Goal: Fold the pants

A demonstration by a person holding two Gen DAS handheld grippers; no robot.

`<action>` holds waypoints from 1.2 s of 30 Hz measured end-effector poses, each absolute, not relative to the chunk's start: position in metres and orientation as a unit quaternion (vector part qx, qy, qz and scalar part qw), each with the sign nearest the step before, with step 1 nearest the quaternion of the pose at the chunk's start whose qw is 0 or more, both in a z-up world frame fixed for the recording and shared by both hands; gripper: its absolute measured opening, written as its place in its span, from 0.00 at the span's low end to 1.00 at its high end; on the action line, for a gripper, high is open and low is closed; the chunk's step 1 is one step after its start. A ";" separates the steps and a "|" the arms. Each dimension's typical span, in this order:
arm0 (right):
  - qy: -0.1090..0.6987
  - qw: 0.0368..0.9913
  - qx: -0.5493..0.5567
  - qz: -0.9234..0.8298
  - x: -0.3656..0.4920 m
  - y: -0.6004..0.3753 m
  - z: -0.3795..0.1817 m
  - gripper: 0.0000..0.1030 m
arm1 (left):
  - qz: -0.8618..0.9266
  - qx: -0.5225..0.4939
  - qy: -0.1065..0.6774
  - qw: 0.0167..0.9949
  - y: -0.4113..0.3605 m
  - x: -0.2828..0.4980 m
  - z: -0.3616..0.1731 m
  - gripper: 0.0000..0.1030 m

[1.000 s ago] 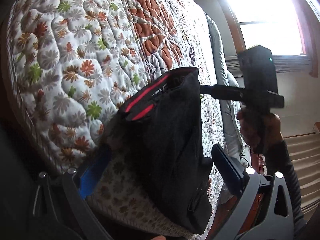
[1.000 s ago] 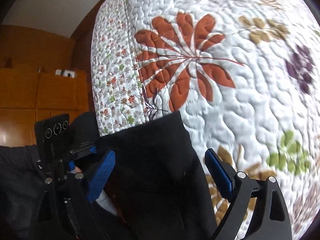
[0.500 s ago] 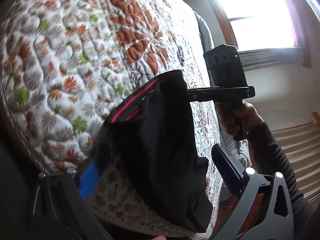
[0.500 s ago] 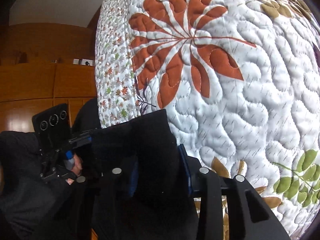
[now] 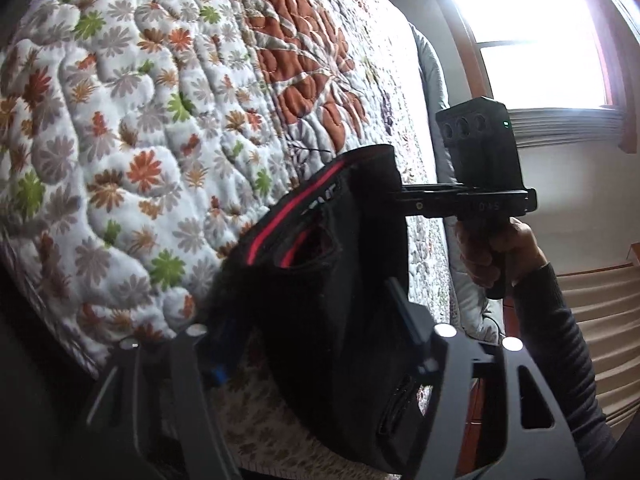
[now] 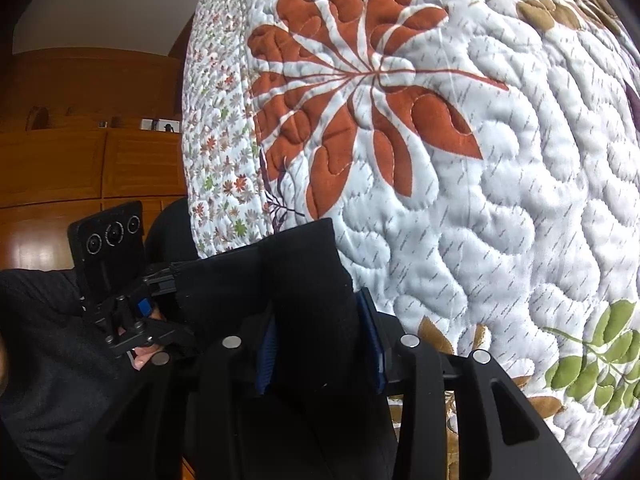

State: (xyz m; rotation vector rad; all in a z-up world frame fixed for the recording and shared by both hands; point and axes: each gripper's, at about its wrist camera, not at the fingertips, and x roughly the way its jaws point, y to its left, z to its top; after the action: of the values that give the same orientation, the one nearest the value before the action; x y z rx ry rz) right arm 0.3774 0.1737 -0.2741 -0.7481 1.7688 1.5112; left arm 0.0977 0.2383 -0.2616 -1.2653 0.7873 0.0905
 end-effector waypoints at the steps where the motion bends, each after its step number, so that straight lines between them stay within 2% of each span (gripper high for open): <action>1: 0.679 0.344 -0.291 0.580 0.376 0.175 -0.273 0.37 | 0.044 -0.575 0.360 0.733 0.239 0.096 -0.263 0.44; 6: 0.668 0.360 -0.318 0.569 0.369 0.177 -0.264 0.37 | 0.045 -0.562 0.361 0.743 0.240 0.093 -0.259 0.33; 10: 0.653 0.377 -0.345 0.559 0.361 0.178 -0.249 0.37 | 0.041 -0.546 0.356 0.757 0.235 0.094 -0.245 0.28; 36: 0.554 0.533 -0.414 0.488 0.321 0.103 -0.085 0.33 | -0.044 -0.419 0.309 0.853 0.160 0.103 -0.123 0.24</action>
State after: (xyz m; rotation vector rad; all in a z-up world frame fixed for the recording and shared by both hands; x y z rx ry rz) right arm 0.3211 0.1030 -0.0851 -0.9868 1.3195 1.1627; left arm 0.1026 0.1604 -0.1235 -0.8812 0.6509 -0.0929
